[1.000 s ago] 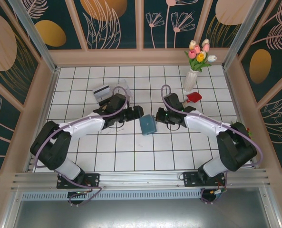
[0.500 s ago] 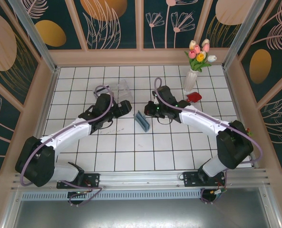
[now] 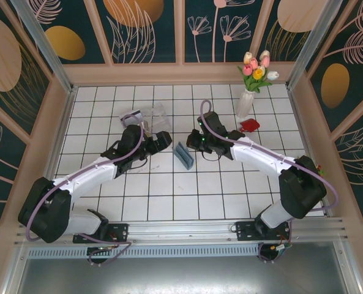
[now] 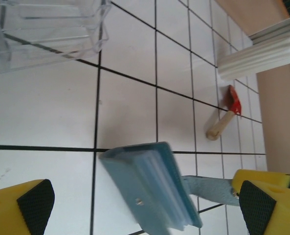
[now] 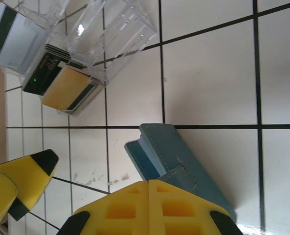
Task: Take the credit cards out of the card holder
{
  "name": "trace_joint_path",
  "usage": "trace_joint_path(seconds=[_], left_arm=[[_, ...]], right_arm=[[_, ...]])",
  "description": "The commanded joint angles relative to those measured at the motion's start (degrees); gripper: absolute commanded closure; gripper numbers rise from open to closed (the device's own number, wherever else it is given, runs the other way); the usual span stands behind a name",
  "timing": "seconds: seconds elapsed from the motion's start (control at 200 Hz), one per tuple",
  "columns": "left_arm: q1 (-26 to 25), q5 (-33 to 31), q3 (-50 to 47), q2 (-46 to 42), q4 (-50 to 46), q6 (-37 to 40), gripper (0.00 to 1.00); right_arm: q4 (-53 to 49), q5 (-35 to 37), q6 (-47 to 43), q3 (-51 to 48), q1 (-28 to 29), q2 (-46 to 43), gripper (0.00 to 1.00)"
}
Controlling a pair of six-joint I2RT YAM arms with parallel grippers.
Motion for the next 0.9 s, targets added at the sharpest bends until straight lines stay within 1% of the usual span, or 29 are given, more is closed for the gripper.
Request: trace_joint_path(seconds=[0.0, 0.11, 0.185, 0.265, 0.34, 0.575, 0.651, 0.731, 0.896], left_arm=[[0.3, 1.0, 0.1, -0.2, 3.8, -0.6, 0.01], [0.2, -2.7, 0.5, -0.3, 3.6, -0.4, 0.01], [0.2, -3.1, 1.8, 0.3, 3.1, 0.6, 0.01], [0.3, -1.9, 2.4, 1.4, 3.8, 1.1, 0.02], [0.3, -0.5, 2.1, 2.9, 4.9, 0.7, 0.01], [0.3, 6.3, 0.6, 6.9, 10.7, -0.7, 0.02], [0.3, 8.5, 0.4, 8.5, 12.3, -0.9, 0.03], [0.2, 11.6, 1.1, 10.1, 13.0, -0.9, 0.07], [-0.2, 15.8, 3.3, 13.0, 13.6, -0.5, 0.14]], right_arm=[[4.2, -1.2, 1.3, -1.0, 0.7, -2.7, 0.93], [4.0, 0.6, 0.9, -0.5, 1.0, -2.3, 0.93], [3.4, 2.5, 0.9, -0.8, 1.0, -2.3, 0.94], [2.4, 4.9, 0.6, -1.2, 0.8, -2.3, 0.94], [0.3, 8.9, 0.7, -1.2, 0.4, -2.1, 0.93], [-2.6, 13.0, 1.3, -4.7, -4.1, -3.4, 0.94], [-2.3, 13.1, 1.6, -7.5, -5.7, -4.2, 0.93], [-1.7, 11.4, 2.0, -10.2, -7.8, -4.7, 0.93], [0.0, 8.0, 1.6, -12.5, -7.8, -5.5, 0.94]])
